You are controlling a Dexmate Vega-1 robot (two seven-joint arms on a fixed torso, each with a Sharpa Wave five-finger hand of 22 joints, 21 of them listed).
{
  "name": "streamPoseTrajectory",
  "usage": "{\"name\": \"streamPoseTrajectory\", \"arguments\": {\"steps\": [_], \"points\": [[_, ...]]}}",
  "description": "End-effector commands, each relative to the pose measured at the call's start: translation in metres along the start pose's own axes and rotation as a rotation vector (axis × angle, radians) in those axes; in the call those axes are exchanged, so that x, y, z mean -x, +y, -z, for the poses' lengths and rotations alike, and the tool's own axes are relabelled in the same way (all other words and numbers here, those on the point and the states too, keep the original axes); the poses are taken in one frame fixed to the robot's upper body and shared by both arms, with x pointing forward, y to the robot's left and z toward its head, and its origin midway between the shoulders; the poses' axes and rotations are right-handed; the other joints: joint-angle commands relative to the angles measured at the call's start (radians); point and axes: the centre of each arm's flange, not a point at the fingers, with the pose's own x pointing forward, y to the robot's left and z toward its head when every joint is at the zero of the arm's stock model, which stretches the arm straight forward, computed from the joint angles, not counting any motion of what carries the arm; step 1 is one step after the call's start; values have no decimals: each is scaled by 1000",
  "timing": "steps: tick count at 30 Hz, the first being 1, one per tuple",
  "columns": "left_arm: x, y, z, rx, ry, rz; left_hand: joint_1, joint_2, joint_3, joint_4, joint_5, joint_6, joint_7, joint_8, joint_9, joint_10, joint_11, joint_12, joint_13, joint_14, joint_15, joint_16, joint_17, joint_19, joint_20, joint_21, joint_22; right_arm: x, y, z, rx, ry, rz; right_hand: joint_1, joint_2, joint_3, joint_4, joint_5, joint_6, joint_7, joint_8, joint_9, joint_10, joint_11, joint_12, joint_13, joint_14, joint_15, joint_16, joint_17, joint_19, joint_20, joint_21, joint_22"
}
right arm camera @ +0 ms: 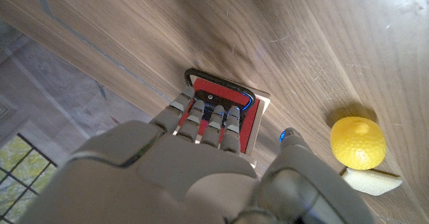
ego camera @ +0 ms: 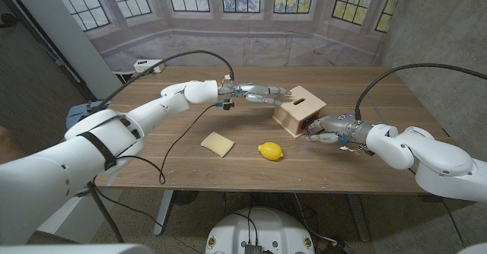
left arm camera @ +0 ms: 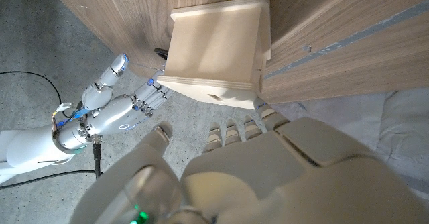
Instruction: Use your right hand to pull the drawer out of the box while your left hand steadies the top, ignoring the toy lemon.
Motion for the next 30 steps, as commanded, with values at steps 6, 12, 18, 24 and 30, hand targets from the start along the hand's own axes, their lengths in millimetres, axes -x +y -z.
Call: {"name": "streamPoseTrajectory", "arguments": {"steps": [6,12,18,24,30], "points": [[-10,1,2,-7,-6,29,-8,-4,4,3,3,3,-6,4,3,7,-1,7,2,3,-7,4,2,5,-2,6,2,-1,4,6,7,3,-24,-8,-1,7,-6,8,-2,-3,1,4,-5,1,-1,2,-1,-77,3,0,2,-17,4,3],[-14,2,5,-10,-4,41,-9,-4,4,3,3,2,-7,4,3,8,-1,7,2,3,-8,4,2,5,-1,6,2,-4,6,7,8,2,-30,-8,-1,8,-7,8,-3,-2,0,4,-4,1,0,2,0,-76,4,0,2,-18,4,3],[-19,3,7,-18,8,59,-10,-4,5,4,4,1,-7,3,3,8,-2,7,2,4,-7,4,2,5,-1,6,2,-7,7,7,8,-4,-39,-9,-2,8,-8,9,-3,-3,0,4,-5,1,0,2,-1,-76,3,0,2,-17,4,3],[-23,4,8,-25,17,75,-11,-4,5,4,4,1,-7,3,3,9,-1,8,2,5,-8,4,2,5,-1,6,2,-7,7,7,4,2,-44,-9,-1,9,-8,9,-4,-3,0,4,-6,2,0,2,-1,-76,3,0,2,-18,4,3],[-25,5,8,-33,17,85,-12,-4,5,4,4,1,-8,3,3,11,-3,8,2,5,-8,4,2,5,-1,6,2,-6,8,7,0,2,-46,-10,-1,9,-9,9,-5,-1,0,4,-6,3,0,2,-1,-76,4,0,3,-18,4,3]]}}
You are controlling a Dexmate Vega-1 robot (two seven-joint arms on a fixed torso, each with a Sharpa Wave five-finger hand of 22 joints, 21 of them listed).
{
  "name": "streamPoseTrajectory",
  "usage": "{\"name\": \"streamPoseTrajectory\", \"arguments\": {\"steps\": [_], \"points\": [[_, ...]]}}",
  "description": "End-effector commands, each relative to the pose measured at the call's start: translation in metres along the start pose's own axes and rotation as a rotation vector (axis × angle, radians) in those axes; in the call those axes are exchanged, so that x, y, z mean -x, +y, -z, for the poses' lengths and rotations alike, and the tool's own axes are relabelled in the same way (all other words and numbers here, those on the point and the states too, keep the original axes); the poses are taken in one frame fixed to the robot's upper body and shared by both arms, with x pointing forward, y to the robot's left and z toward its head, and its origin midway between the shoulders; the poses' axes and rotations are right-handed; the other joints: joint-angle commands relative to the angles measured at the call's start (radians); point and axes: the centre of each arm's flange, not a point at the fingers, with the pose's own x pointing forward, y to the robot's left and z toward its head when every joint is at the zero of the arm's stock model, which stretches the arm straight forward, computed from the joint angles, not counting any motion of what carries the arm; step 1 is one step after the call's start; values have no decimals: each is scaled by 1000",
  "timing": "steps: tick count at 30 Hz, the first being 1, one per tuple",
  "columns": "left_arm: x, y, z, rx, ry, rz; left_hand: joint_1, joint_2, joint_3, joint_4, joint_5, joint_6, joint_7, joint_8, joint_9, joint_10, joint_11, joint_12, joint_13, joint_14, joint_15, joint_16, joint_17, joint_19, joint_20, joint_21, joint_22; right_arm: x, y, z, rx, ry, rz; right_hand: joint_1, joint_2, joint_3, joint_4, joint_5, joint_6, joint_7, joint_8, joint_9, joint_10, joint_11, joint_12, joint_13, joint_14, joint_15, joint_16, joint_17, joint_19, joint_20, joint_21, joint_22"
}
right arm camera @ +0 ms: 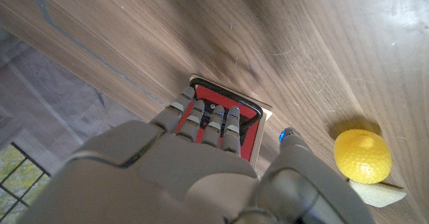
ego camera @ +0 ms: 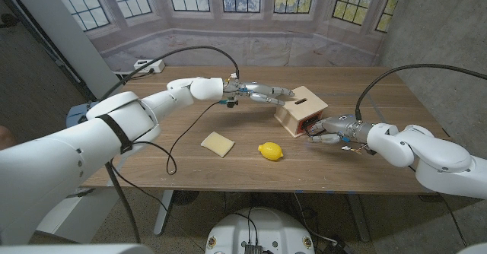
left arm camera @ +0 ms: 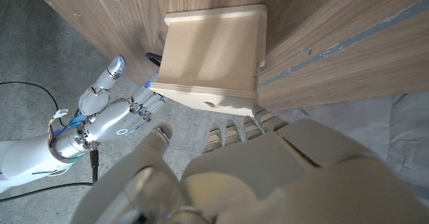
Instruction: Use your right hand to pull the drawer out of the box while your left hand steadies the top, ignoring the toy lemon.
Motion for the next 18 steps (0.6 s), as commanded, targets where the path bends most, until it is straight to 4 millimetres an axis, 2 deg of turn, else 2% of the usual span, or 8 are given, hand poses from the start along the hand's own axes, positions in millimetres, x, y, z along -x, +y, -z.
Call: {"name": "streamPoseTrajectory", "arguments": {"steps": [1,18], "points": [[-5,2,1,-14,11,29,-7,2,5,4,4,2,-8,3,3,3,-3,8,2,1,-4,4,2,10,4,5,6,-1,2,-1,-7,2,-9,-10,-1,5,-5,9,-2,0,0,1,-4,1,0,2,0,-76,4,0,3,-17,4,3],[-3,4,-6,-61,-23,64,-11,0,6,5,4,1,-14,3,3,18,-10,13,2,19,-10,9,1,11,3,5,6,0,2,-4,-12,-3,-1,-11,-1,7,-6,10,-3,0,0,1,-8,4,0,2,0,-74,4,0,4,-18,4,3]]}}
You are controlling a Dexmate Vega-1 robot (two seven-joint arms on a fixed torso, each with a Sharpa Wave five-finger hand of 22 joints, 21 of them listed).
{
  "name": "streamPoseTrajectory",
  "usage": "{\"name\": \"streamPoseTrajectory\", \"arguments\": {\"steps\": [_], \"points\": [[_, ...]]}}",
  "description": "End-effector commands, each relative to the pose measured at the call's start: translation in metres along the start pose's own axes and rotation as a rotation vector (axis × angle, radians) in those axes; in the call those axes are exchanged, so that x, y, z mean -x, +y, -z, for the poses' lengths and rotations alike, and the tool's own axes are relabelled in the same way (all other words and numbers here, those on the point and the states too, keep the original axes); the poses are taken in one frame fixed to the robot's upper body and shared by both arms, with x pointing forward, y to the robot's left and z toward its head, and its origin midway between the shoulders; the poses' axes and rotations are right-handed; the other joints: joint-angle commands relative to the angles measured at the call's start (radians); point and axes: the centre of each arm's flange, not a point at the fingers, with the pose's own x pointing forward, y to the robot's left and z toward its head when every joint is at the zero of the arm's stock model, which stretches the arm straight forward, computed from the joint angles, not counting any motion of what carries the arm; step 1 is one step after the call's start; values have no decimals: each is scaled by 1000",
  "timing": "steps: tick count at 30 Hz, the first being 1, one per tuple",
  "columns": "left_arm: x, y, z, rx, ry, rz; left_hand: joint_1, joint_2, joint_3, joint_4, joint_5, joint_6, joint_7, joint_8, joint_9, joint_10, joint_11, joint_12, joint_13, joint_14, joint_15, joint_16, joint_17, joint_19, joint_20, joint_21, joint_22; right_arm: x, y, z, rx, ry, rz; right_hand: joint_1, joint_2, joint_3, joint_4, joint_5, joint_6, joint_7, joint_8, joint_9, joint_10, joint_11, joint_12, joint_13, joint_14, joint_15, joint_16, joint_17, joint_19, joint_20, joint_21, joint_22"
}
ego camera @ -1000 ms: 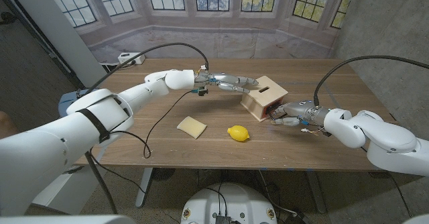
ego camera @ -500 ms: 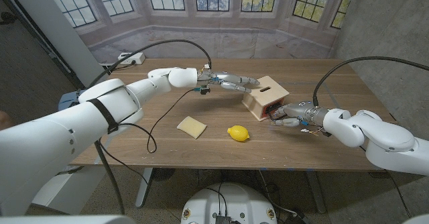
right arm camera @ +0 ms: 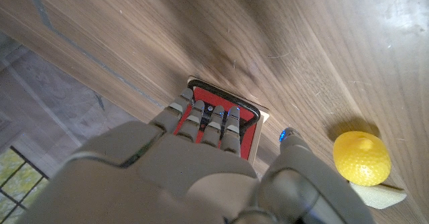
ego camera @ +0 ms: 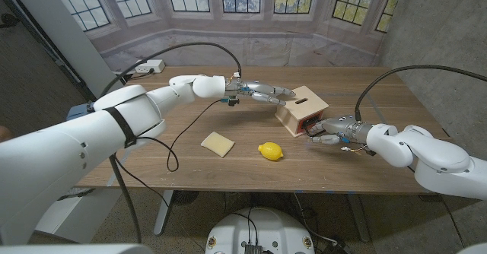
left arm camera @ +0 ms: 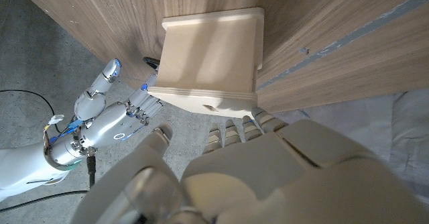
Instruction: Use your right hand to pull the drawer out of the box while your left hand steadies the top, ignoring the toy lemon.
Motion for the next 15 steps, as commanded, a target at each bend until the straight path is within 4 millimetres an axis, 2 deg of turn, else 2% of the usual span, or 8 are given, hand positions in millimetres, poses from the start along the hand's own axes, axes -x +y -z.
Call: {"name": "streamPoseTrajectory", "arguments": {"steps": [1,15], "points": [[2,2,-6,-50,-29,34,-11,-1,5,6,4,-2,-11,3,3,6,3,5,2,6,-2,5,1,10,3,6,5,0,0,-3,-2,-8,8,-8,3,3,-2,3,-3,0,1,1,-2,-1,0,2,0,-74,4,0,4,-18,4,3],[11,8,-15,-143,-27,66,-20,-5,2,11,3,2,-15,5,3,8,1,4,2,9,-5,4,2,-11,-2,-1,5,-1,1,-7,-10,-12,20,-9,2,4,-4,3,-2,1,1,1,-3,-4,0,2,-1,-73,4,0,4,-17,4,3]]}}
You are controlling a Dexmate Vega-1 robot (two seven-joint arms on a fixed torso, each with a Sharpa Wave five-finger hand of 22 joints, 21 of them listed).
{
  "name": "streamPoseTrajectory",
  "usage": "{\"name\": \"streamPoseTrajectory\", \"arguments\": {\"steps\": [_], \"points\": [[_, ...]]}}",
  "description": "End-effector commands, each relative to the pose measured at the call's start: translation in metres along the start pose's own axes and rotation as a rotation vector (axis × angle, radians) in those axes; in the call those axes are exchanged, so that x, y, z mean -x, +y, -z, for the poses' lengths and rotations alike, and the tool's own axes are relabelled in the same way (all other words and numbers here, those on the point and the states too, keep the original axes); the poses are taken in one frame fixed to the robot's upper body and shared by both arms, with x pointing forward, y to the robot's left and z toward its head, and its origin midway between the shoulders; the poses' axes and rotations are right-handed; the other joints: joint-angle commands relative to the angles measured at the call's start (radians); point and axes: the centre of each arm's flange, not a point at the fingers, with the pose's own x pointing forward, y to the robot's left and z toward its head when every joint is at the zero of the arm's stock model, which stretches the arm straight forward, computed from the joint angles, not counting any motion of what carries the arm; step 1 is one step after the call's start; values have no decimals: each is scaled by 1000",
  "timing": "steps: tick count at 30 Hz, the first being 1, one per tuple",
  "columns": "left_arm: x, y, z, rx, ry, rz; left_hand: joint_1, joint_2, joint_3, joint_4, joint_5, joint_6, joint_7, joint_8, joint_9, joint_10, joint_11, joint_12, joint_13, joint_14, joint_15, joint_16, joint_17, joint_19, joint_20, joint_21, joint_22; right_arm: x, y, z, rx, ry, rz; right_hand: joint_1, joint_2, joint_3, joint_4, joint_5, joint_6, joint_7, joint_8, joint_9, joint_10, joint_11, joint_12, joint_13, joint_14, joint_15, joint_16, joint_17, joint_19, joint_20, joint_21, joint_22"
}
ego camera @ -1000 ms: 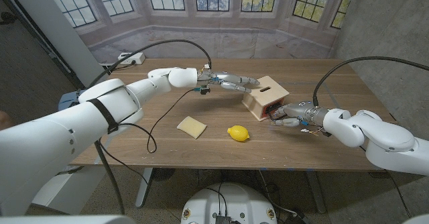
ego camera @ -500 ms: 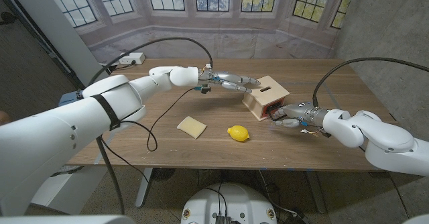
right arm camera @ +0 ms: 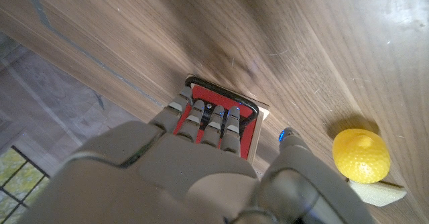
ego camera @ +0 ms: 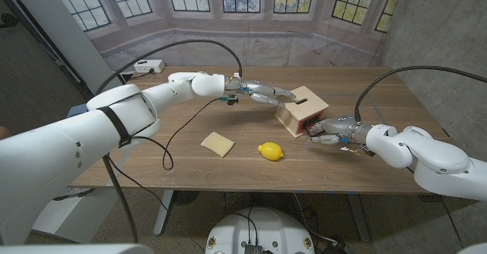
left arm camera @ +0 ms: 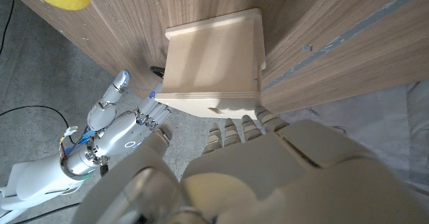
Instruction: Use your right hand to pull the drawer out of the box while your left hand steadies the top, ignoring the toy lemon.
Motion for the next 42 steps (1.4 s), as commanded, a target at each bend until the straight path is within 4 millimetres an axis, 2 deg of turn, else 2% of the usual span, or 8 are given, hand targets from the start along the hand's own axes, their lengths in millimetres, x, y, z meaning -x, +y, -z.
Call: {"name": "streamPoseTrajectory", "arguments": {"steps": [1,24,33,42], "points": [[8,6,-7,-73,9,30,-6,-1,-3,7,3,0,-13,5,3,2,-4,4,2,4,0,4,2,-7,0,2,5,0,1,-4,-5,-7,11,-5,-1,4,-4,3,-3,1,1,1,-3,-4,1,2,-1,-73,4,0,4,-17,4,3],[39,23,0,-120,97,46,-17,-3,-5,13,3,-1,-17,4,3,-2,-4,1,2,-2,4,0,3,-1,8,7,5,-1,0,-3,4,-25,23,-8,-2,6,-6,4,-1,2,2,1,-3,-2,2,2,1,-72,4,0,7,-18,4,3],[39,29,-4,-144,88,36,-20,-2,-6,14,4,-1,-19,4,3,-3,-5,0,2,-2,5,0,3,0,9,8,5,-1,0,-3,2,-27,22,-9,-2,7,-6,4,0,2,2,1,-2,-3,2,2,1,-72,4,0,8,-18,4,3],[30,35,-7,-181,69,36,-23,-3,-6,15,4,7,-25,6,3,5,-8,3,2,2,0,1,2,-11,13,4,5,-3,1,-5,-4,-28,21,-9,-2,8,-7,4,0,3,2,1,-1,-2,3,2,1,-72,4,0,8,-18,4,3]]}}
